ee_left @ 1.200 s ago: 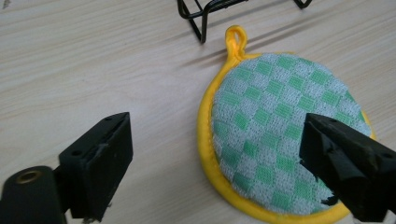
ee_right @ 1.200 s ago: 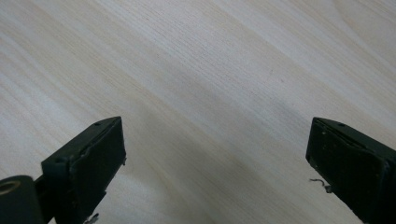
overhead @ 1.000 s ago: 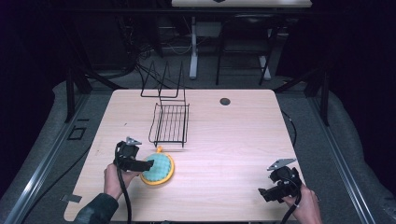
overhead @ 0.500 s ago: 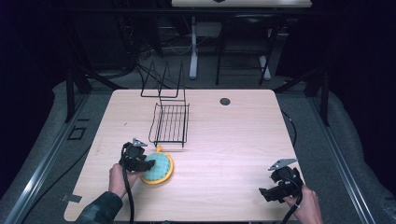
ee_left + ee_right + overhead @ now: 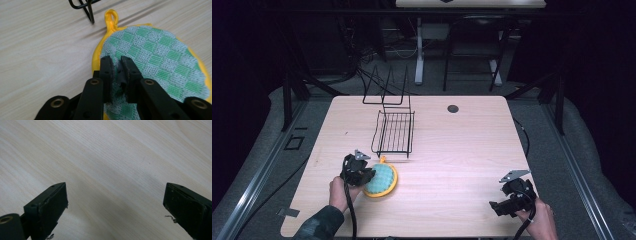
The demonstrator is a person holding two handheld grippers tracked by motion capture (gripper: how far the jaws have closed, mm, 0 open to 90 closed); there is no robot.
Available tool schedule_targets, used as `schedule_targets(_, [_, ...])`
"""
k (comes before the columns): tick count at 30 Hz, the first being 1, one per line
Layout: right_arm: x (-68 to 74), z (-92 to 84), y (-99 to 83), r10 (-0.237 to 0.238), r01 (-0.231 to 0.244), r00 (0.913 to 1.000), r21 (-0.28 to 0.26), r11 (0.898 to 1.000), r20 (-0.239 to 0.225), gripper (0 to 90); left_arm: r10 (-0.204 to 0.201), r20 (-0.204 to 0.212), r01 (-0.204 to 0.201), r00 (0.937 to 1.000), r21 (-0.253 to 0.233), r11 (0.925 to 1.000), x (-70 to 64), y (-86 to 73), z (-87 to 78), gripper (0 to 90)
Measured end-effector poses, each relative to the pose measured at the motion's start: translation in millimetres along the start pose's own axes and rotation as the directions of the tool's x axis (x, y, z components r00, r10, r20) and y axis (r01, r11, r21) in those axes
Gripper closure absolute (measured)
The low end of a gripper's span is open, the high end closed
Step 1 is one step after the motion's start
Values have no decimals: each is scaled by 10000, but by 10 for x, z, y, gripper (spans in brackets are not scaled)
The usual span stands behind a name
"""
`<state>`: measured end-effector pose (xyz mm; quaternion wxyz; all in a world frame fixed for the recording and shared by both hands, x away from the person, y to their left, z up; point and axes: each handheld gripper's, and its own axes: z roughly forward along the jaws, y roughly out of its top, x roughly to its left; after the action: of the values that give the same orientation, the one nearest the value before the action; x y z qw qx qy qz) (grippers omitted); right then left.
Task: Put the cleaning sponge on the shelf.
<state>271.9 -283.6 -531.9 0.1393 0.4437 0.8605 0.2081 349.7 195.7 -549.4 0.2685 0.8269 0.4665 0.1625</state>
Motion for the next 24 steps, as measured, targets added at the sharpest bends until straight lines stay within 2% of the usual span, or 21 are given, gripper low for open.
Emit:
schedule_targets(2, [6, 2, 1, -61, 61, 10000, 48, 10000, 36, 51, 231, -193, -232, 9995, -49, 9997, -28, 2, 2, 848])
schedule_targets(7, [7, 3, -1, -73, 73, 10000, 32, 10000, 30, 51, 347, -245, -348, 9991, -71, 9994, -28, 6, -9, 865])
schedule_targets(18, [-11, -8, -10, -44, 44, 10000, 18, 10000, 39, 51, 185, -174, -194, 9997, -536, 9984, 14, 37, -120, 881])
schedule_targets(23, [-13, -12, -13, 36, -36, 10000, -32, 10000, 19, 51, 210, -190, -224, 9996, -769, 9968, 3, 50, -184, 881])
schedule_targets(24, [-15, -12, -13, 14, -14, 10000, -51, 10000, 29, 51, 327, -140, -336, 9994, -686, 9971, 9, 54, -201, 881])
